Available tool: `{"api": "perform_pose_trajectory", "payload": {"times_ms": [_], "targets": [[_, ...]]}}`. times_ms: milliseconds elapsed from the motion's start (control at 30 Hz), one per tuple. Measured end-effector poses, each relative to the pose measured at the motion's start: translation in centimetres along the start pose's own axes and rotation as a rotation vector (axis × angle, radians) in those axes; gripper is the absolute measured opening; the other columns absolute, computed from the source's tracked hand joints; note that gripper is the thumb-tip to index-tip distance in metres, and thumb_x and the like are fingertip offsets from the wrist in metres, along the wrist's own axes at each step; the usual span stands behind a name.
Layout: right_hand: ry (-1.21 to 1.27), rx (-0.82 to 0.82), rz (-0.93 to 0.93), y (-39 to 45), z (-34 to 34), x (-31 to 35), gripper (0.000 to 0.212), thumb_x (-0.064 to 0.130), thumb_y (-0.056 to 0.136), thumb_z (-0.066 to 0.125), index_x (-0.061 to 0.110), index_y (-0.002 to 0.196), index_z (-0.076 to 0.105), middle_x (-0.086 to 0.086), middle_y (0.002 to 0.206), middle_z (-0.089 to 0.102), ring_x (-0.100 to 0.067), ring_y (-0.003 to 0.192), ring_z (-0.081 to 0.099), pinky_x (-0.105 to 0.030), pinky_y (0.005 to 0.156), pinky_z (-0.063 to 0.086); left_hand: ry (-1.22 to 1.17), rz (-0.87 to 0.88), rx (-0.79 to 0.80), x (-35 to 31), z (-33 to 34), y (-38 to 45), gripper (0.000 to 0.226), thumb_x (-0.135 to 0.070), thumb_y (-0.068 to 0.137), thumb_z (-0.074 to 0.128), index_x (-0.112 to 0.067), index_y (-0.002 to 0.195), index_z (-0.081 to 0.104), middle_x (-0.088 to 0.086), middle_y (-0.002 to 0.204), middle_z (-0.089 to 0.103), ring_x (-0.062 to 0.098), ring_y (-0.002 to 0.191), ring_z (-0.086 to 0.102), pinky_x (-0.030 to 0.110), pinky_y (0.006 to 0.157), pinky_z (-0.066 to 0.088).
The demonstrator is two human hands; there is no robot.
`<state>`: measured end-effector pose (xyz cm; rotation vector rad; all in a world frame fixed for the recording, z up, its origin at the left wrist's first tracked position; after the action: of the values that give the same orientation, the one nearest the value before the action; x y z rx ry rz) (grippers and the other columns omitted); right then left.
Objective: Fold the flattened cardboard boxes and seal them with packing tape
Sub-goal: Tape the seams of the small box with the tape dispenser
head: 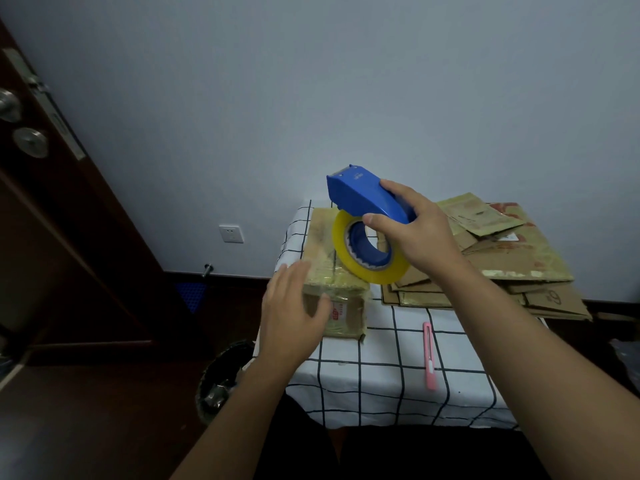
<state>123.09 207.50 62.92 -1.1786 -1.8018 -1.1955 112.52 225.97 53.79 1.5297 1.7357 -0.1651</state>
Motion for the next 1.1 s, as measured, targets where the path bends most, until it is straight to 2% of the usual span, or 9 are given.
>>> {"api": "perform_pose_trajectory", "payload": {"times_ms": [67, 133, 300, 467, 700, 800, 867, 967, 1100], "targets": [[0.025, -0.028, 0.004, 0.0, 0.0, 0.0, 0.059, 0.035, 0.082, 0.078, 0.032, 0.136, 0.056, 0.011, 0.122, 0.059, -0.001, 0.105, 0.059, -0.018, 0.084, 0.048, 0.166, 0.251, -0.023, -1.3, 0.7, 0.5, 0.052, -0.044, 0.085, 0.053, -0.019, 0.13, 0.055, 0.002, 0.14, 0.051, 0.025, 0.136, 0.039, 0.045, 0.111, 0.033], [0.038, -0.07, 0.006, -0.1, -0.1, -0.2, 0.059, 0.035, 0.081, 0.078, 0.032, 0.136, 0.057, 0.013, 0.119, 0.059, -0.001, 0.104, 0.06, -0.021, 0.086, 0.05, 0.244, 0.317, 0.055, -2.2, 2.1, 0.9, 0.047, -0.051, 0.085, 0.054, -0.02, 0.121, 0.061, 0.0, 0.13, 0.057, 0.021, 0.123, 0.048, 0.043, 0.104, 0.042], [0.011, -0.217, -0.005, -0.4, -1.0, -1.2, 0.064, 0.048, 0.075, 0.078, 0.038, 0.135, 0.056, 0.008, 0.119, 0.061, -0.014, 0.106, 0.062, -0.04, 0.094, 0.053, 0.357, 0.121, 0.014, -4.1, 4.3, 1.4, 0.053, -0.068, 0.09, 0.036, -0.022, 0.096, 0.061, -0.002, 0.1, 0.061, 0.022, 0.096, 0.053, 0.041, 0.086, 0.043], [0.018, -0.266, 0.026, -0.8, -1.9, -2.1, 0.064, 0.048, 0.075, 0.078, 0.04, 0.134, 0.055, 0.009, 0.12, 0.059, -0.011, 0.11, 0.059, -0.041, 0.096, 0.052, 0.49, 0.015, -0.09, -5.3, 6.2, 2.2, 0.031, -0.047, 0.081, 0.062, -0.019, 0.092, 0.065, 0.003, 0.092, 0.06, 0.027, 0.086, 0.056, 0.043, 0.08, 0.041], [0.044, -0.29, 0.03, -1.4, -2.6, -2.6, 0.065, 0.049, 0.073, 0.078, 0.038, 0.134, 0.056, 0.014, 0.121, 0.059, -0.01, 0.112, 0.057, -0.042, 0.096, 0.052, 0.512, 0.086, -0.155, -4.7, 6.6, 1.7, 0.03, -0.044, 0.077, 0.069, -0.017, 0.086, 0.06, 0.003, 0.083, 0.058, 0.025, 0.077, 0.055, 0.041, 0.076, 0.041], [0.066, -0.305, 0.007, -1.4, -2.4, -2.3, 0.066, 0.05, 0.073, 0.077, 0.038, 0.134, 0.057, 0.024, 0.115, 0.057, -0.012, 0.114, 0.057, -0.043, 0.096, 0.051, 0.365, 0.176, -0.141, -3.9, 6.2, 0.7, 0.033, -0.049, 0.085, 0.057, -0.017, 0.088, 0.059, 0.0, 0.092, 0.06, 0.022, 0.088, 0.056, 0.04, 0.086, 0.042], [0.058, -0.291, -0.015, -1.4, -2.0, -1.9, 0.065, 0.048, 0.075, 0.077, 0.036, 0.135, 0.055, 0.028, 0.112, 0.054, -0.013, 0.114, 0.056, -0.042, 0.096, 0.051, 0.309, 0.209, -0.096, -3.0, 5.9, -0.3, 0.038, -0.049, 0.085, 0.053, -0.017, 0.103, 0.063, 0.002, 0.114, 0.06, 0.024, 0.111, 0.055, 0.046, 0.099, 0.041], [0.053, -0.262, -0.012, -1.1, -0.9, -1.6, 0.065, 0.046, 0.077, 0.077, 0.037, 0.137, 0.054, 0.012, 0.115, 0.058, -0.012, 0.111, 0.057, -0.042, 0.096, 0.051, 0.354, 0.227, -0.074, -1.3, 5.4, -1.5, 0.053, -0.049, 0.083, 0.052, -0.024, 0.129, 0.059, 0.007, 0.136, 0.051, 0.033, 0.132, 0.041, 0.053, 0.108, 0.035], [0.021, -0.213, -0.024, -1.0, 0.7, -1.2, 0.066, 0.049, 0.077, 0.075, 0.037, 0.138, 0.053, 0.004, 0.118, 0.058, -0.011, 0.107, 0.056, -0.041, 0.094, 0.051, 0.393, 0.286, 0.041, 0.3, 5.6, -2.6, 0.075, -0.051, 0.084, 0.05, -0.02, 0.151, 0.035, 0.01, 0.158, 0.03, 0.032, 0.148, 0.02, 0.053, 0.119, 0.014]]}}
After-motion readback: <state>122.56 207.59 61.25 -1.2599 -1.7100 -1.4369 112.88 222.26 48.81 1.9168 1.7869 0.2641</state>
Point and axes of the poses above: each hand's wrist, its own y-axis towards the middle knuckle, its own z-axis out of the palm, x = y × z, the point moved 1 cm from there along y, towards the middle knuckle
